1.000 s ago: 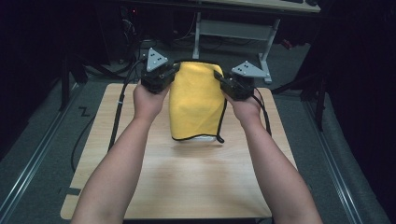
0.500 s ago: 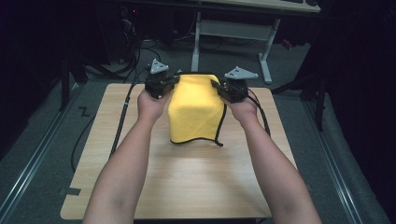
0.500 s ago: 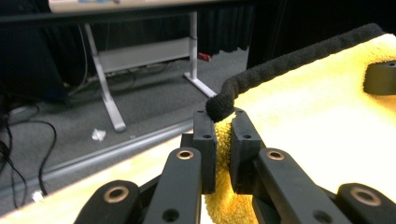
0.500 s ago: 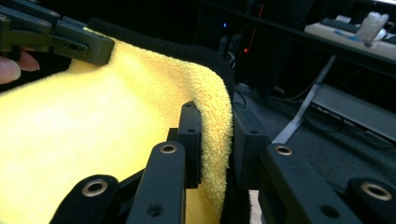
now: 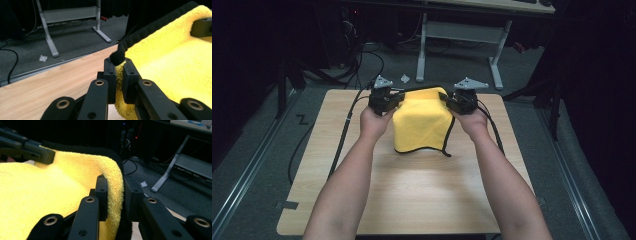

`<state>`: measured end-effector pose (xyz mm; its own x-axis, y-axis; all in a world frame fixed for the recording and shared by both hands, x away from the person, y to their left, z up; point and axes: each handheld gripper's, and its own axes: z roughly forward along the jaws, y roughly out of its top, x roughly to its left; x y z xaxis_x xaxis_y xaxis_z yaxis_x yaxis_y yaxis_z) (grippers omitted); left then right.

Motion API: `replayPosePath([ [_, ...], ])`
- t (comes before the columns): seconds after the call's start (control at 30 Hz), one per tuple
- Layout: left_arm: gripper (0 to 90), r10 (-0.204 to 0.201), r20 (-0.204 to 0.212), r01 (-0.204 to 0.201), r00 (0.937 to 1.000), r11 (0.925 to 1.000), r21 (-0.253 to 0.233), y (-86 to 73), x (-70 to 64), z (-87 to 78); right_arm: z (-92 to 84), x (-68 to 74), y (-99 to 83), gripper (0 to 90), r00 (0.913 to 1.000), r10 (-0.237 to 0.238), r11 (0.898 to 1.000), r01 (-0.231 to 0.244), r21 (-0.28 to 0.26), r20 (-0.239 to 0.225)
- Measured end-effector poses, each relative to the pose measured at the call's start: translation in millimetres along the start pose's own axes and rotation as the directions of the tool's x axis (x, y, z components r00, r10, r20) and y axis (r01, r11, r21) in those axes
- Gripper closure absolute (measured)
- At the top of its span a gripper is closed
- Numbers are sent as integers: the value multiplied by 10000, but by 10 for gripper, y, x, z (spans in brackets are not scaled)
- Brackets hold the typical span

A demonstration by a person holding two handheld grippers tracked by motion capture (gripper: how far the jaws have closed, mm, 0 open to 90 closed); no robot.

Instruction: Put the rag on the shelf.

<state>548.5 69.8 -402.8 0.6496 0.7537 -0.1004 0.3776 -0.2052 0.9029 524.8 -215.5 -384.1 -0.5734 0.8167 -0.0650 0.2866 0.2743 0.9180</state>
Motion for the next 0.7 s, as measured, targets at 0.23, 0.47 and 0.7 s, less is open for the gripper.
replayPosePath([
  [0.23,841,-39,90,37,10000,9996,278,-88,-16,49,41,-49,-90,762,9998,219,9989,-218,406,-32],
  [0.47,841,-256,196,249,9995,9990,363,-183,15,57,91,-78,-161,737,9973,679,9962,-661,570,-287],
  [0.7,842,-395,479,371,9981,9981,501,-309,37,66,117,-95,-205,734,9956,794,9937,-752,833,-491],
])
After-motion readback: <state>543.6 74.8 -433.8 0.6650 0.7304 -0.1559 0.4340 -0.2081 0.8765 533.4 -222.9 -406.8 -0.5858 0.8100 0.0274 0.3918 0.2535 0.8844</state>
